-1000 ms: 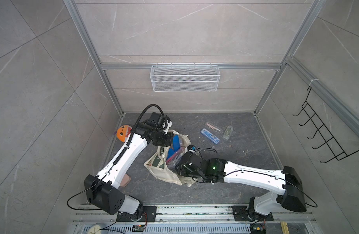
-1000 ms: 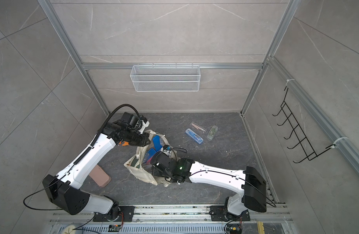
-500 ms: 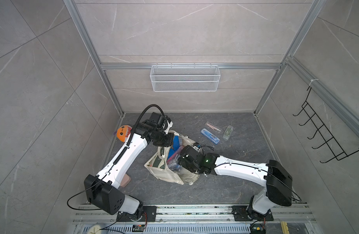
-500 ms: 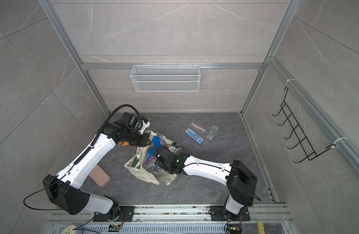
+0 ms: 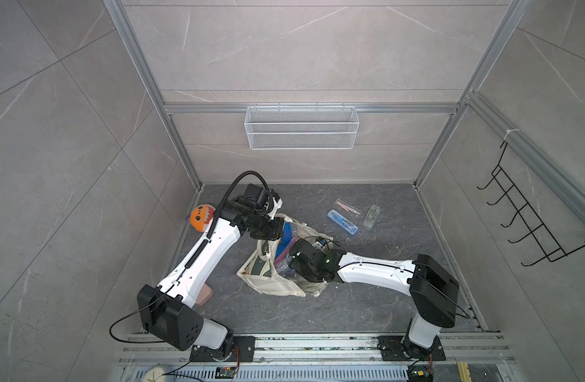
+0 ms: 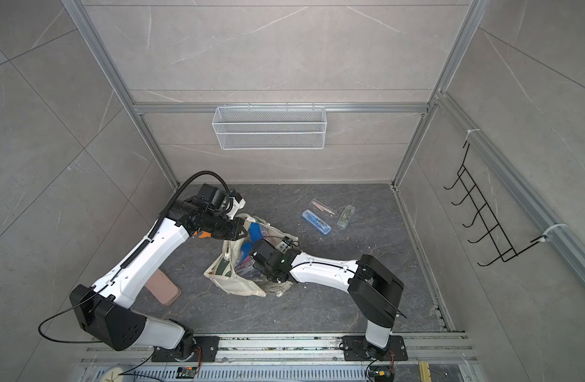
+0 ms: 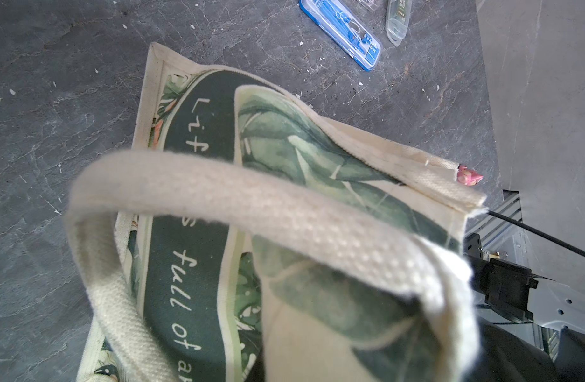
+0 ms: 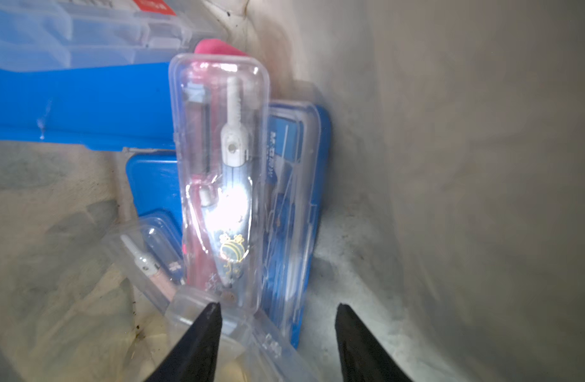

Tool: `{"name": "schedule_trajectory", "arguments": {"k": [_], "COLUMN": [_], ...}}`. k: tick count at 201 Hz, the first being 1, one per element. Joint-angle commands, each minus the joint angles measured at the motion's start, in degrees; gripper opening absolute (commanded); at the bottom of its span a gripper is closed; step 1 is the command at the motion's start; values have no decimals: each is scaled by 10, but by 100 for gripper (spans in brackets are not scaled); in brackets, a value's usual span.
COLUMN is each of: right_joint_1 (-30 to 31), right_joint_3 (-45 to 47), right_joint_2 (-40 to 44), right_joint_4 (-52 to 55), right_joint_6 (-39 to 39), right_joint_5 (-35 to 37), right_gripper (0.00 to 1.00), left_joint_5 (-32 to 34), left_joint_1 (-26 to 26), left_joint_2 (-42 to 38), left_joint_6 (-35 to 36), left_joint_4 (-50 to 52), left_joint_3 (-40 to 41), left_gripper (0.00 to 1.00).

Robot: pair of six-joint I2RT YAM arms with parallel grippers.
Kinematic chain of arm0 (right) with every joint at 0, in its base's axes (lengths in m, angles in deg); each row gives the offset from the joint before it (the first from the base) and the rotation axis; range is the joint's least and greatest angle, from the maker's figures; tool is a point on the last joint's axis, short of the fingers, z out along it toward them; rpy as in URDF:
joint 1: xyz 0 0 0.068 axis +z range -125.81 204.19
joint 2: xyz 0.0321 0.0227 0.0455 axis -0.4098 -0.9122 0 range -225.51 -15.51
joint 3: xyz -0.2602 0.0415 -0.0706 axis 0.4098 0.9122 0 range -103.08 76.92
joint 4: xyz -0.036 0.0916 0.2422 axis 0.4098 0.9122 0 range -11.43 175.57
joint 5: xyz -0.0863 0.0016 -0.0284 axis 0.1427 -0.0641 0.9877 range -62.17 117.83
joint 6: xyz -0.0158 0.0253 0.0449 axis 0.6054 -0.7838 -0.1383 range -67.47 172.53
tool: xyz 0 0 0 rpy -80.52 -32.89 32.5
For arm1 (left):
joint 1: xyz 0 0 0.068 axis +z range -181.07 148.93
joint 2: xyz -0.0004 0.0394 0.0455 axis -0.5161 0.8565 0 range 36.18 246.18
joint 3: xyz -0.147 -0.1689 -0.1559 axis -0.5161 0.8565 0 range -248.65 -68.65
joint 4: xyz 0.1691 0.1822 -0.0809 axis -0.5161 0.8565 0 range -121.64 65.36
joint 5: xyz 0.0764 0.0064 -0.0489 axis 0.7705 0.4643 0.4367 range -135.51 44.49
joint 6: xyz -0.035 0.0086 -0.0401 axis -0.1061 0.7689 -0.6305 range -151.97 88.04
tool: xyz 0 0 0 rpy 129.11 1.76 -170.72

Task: Take out the compass set from the canvas bag
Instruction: Pick up the compass set from the canvas bag.

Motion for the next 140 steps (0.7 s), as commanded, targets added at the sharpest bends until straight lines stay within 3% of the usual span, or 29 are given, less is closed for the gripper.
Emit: {"name": "schedule_trajectory", "arguments": {"k": [1, 48, 110, 140], "right_joint_1": [-12, -16, -7, 3], "right_joint_3": [21, 22, 49, 49], "right_joint_2": [-29, -77, -17, 13], "right_joint_4": [-33, -145, -234, -243], "right_joint_6": [7, 52, 125, 147], "right_joint_5": [-6, -54, -54, -49], "right_gripper": [59, 52, 25, 18], "left_joint_5": [-35, -40, -41, -39], "left_joint_1": [2, 2, 2, 2], "left_joint_2": [-15, -19, -23, -26], "left_joint_6": [10, 8, 15, 17], "left_joint_4": [-23, -25, -25, -26], "left_joint_3": [-3, 3, 12, 13], "left_gripper": [0, 0, 0, 0]}}
